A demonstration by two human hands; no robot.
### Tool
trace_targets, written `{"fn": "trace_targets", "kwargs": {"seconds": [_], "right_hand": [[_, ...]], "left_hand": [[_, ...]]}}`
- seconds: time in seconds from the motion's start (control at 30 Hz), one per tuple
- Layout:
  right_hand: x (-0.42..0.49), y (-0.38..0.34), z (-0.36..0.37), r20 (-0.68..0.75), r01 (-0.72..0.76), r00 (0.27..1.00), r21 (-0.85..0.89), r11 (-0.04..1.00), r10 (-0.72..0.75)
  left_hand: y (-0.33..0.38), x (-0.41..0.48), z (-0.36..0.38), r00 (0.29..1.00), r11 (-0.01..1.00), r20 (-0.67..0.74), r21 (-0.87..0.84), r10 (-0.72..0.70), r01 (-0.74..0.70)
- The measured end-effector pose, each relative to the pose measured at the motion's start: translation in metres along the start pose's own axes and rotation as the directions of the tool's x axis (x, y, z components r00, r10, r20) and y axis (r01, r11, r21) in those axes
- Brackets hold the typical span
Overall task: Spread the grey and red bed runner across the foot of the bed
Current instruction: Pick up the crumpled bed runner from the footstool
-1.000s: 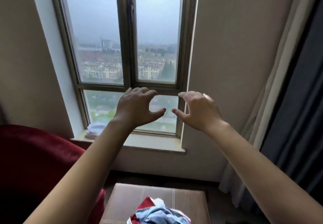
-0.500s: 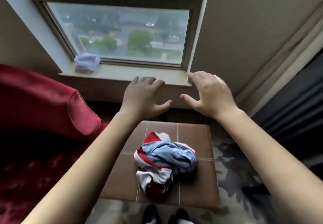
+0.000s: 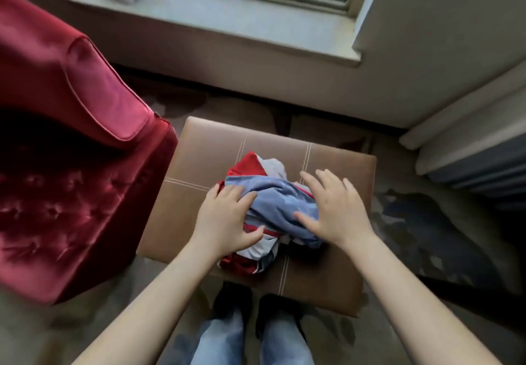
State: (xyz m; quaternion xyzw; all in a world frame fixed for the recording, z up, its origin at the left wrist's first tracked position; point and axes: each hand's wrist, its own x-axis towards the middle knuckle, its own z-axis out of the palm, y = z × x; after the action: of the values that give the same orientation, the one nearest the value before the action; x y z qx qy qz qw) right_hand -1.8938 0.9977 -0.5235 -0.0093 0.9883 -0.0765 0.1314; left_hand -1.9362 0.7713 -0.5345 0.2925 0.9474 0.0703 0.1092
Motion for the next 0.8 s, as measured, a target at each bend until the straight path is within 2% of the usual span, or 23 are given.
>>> {"fn": "trace_targets", "kwargs": {"seconds": [0.23,0.37,0.47,0.57,0.67,0.8], "right_hand": [[0.020,0.015,0.109,0.113,0.044,0.993,0.016,0.999,-0.046],[0.035,0.021,0.157,0.171,0.043,0.984,0.040,0.998,-0.049],[0.047,0.021,0.187,0.274,0.032,0.961,0.042,0.999,-0.043],[0.058,0.019,0.214,0.334,0.055,0.941,-0.014,0.998,-0.048],[0.072,0.020,0.230,0.282,0.051,0.959,-0.074,0.996,-0.029],[0.089,0.023,0.238,0.233,0.022,0.972,-0.043,0.999,-0.012]], "left_hand": [[-0.008,0.009,0.106,0.994,0.989,0.009,-0.100,-0.109,0.110],[-0.011,0.011,0.157,0.986,0.978,0.070,-0.131,-0.153,0.161],[-0.012,0.007,0.188,0.962,0.982,0.208,-0.025,-0.177,0.186],[-0.019,0.006,0.213,0.951,0.982,0.252,0.103,-0.180,0.158],[-0.027,0.016,0.228,0.965,0.971,0.163,0.155,-0.206,0.181],[-0.035,0.030,0.240,0.968,0.964,-0.027,0.089,-0.251,0.252]]}}
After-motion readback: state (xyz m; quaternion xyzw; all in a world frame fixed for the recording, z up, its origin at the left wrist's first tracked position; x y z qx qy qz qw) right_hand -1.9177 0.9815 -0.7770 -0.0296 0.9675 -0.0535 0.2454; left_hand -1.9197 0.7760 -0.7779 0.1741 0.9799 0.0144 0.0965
